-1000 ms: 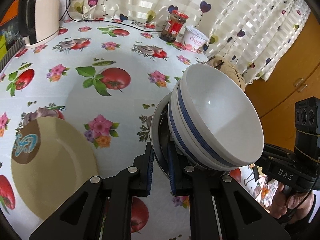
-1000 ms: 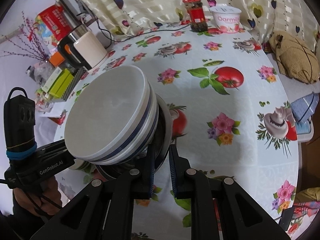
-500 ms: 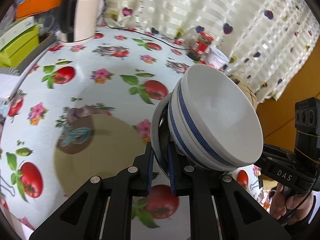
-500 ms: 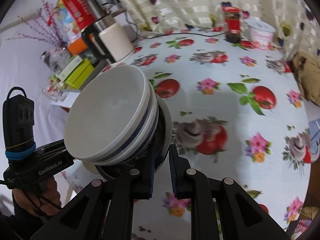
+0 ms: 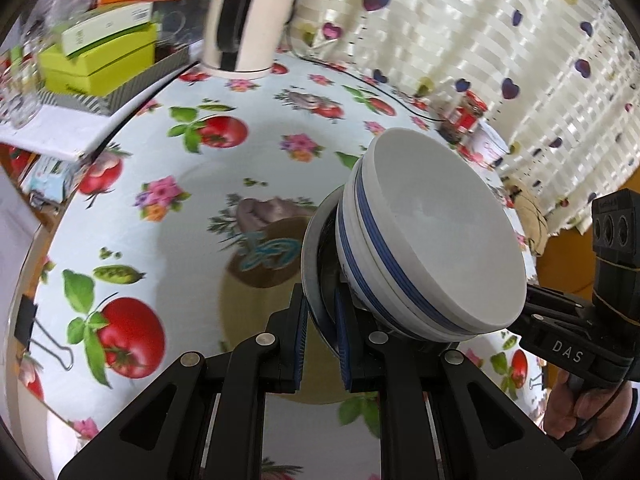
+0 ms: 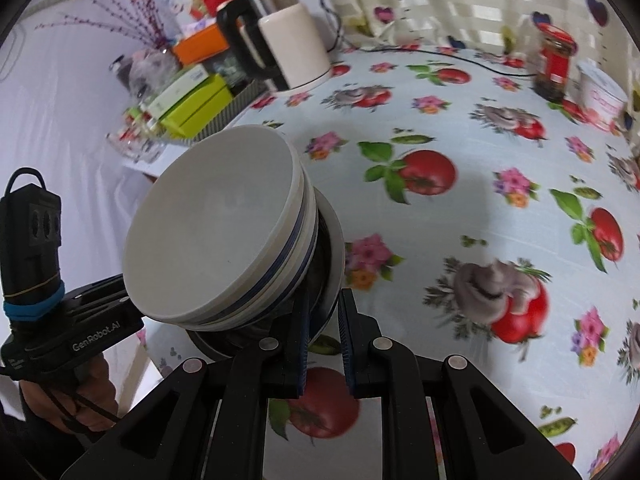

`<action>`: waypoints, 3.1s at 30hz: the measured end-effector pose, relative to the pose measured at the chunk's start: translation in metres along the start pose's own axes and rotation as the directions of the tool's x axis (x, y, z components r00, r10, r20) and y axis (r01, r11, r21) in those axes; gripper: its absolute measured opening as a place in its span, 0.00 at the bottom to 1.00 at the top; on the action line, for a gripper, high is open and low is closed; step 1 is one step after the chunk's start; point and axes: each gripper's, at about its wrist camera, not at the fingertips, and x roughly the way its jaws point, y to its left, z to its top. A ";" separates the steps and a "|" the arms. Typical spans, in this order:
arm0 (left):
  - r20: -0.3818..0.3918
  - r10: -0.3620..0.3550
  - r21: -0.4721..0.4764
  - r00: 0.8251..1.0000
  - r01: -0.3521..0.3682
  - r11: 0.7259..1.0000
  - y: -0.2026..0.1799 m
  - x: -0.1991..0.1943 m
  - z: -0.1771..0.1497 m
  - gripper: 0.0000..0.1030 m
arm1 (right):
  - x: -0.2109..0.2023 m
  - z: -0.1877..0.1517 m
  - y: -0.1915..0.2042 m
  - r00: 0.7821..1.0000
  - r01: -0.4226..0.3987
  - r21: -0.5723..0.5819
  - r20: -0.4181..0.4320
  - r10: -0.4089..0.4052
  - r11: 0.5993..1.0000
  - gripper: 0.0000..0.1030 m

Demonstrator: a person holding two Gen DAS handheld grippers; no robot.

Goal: Organize plates and bowls

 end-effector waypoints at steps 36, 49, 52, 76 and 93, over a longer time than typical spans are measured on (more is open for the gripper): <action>0.006 0.065 -0.057 0.998 -0.065 0.996 0.033 0.002 -0.013 0.18 | 0.021 -0.008 0.024 0.995 0.084 -0.135 -0.044 -0.091 0.987 0.46; 0.062 0.117 0.025 0.991 -0.119 0.993 0.006 -0.026 -0.037 0.19 | -0.006 -0.033 0.041 0.995 0.097 -0.195 0.013 -0.096 0.976 0.57; 0.066 0.122 0.048 0.990 -0.125 0.991 -0.002 -0.030 -0.045 0.19 | -0.009 -0.040 0.045 0.995 0.096 -0.206 0.016 -0.095 0.974 0.59; 0.074 0.154 0.071 0.985 -0.159 0.985 -0.013 -0.034 -0.065 0.19 | -0.021 -0.062 0.071 0.994 0.106 -0.276 0.050 -0.096 0.955 0.73; 0.061 0.199 0.088 0.978 -0.204 0.975 -0.016 -0.023 -0.068 0.19 | -0.008 -0.062 0.064 0.994 0.109 -0.266 0.035 -0.103 0.958 0.75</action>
